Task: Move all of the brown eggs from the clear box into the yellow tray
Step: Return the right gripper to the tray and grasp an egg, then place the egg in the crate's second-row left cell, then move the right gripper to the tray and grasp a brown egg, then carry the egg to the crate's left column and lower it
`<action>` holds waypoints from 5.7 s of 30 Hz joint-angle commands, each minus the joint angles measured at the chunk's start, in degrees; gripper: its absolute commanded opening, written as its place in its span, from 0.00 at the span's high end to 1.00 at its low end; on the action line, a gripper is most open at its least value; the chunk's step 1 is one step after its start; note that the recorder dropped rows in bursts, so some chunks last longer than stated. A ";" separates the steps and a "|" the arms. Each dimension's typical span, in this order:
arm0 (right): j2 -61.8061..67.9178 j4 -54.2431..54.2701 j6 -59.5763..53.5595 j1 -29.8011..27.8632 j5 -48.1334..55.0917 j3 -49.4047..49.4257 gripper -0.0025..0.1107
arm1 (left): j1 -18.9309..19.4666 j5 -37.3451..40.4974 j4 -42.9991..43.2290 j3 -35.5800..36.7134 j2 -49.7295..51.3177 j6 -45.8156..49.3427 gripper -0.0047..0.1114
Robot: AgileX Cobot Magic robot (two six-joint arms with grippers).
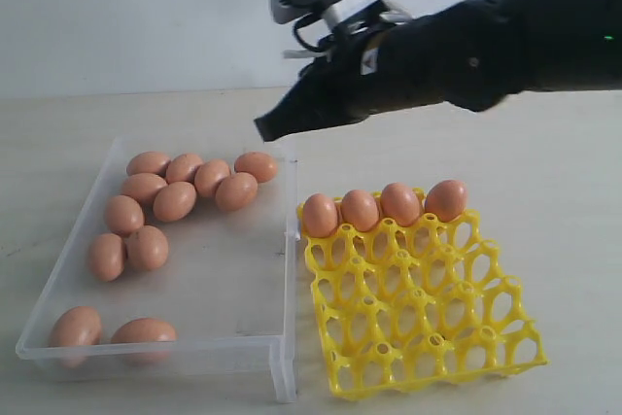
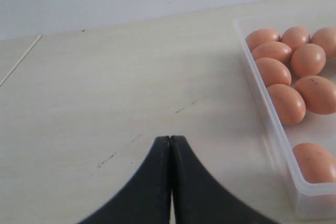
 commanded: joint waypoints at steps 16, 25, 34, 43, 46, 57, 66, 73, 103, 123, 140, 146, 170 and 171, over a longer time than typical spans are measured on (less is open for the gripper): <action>27.34 23.15 -9.30 11.85 30.64 -33.98 0.81 | -0.43 -0.52 -0.14 -0.23 -0.32 -0.33 0.96; 37.04 22.08 -6.53 12.19 37.52 -47.33 0.51 | -0.43 -0.52 -0.14 -0.23 -0.32 -0.33 0.96; 40.42 16.50 -1.60 12.19 38.92 -51.79 0.51 | -0.43 -0.52 -0.14 -0.23 -0.32 -0.33 0.96; 45.86 17.06 -1.75 12.19 38.89 -56.15 0.51 | -0.43 -0.52 -0.14 -0.23 -0.32 -0.33 0.96; 46.99 18.04 -1.75 12.19 39.96 -57.10 0.52 | -0.43 -0.52 -0.14 -0.23 -0.32 -0.33 0.96; 36.49 9.59 -2.65 11.82 31.61 -51.64 0.98 | -0.43 -0.52 -0.14 -0.23 -0.32 -0.33 0.96; 8.64 4.98 -2.25 8.11 -15.09 -4.00 0.98 | -0.43 -0.52 -0.14 -0.23 -0.32 -0.33 0.96; 1.50 15.16 -14.15 6.08 -35.82 24.11 0.98 | -0.43 -0.52 -0.14 -0.23 -0.32 -0.33 0.96; 7.57 20.34 -15.65 6.08 -41.69 28.19 0.43 | -0.43 -0.52 -0.14 -0.23 -0.32 -0.33 0.96; 12.31 14.37 -9.47 11.34 18.34 -17.32 0.98 | -0.43 -0.52 -0.14 -0.23 -0.32 -0.33 0.96; 31.80 23.95 6.84 14.14 26.82 -34.80 0.42 | -0.43 -0.52 -0.14 -0.23 -0.32 -0.33 0.96; 33.14 24.59 7.39 14.14 25.28 -34.80 0.42 | -0.43 -0.52 -0.14 -0.23 -0.32 -0.33 0.96; 39.46 26.71 4.42 14.14 29.72 -42.11 0.98 | -0.43 -0.52 -0.14 -0.23 -0.32 -0.33 0.96; 39.13 26.21 3.89 14.14 29.85 -42.11 0.98 | -0.43 -0.52 -0.14 -0.23 -0.32 -0.33 0.96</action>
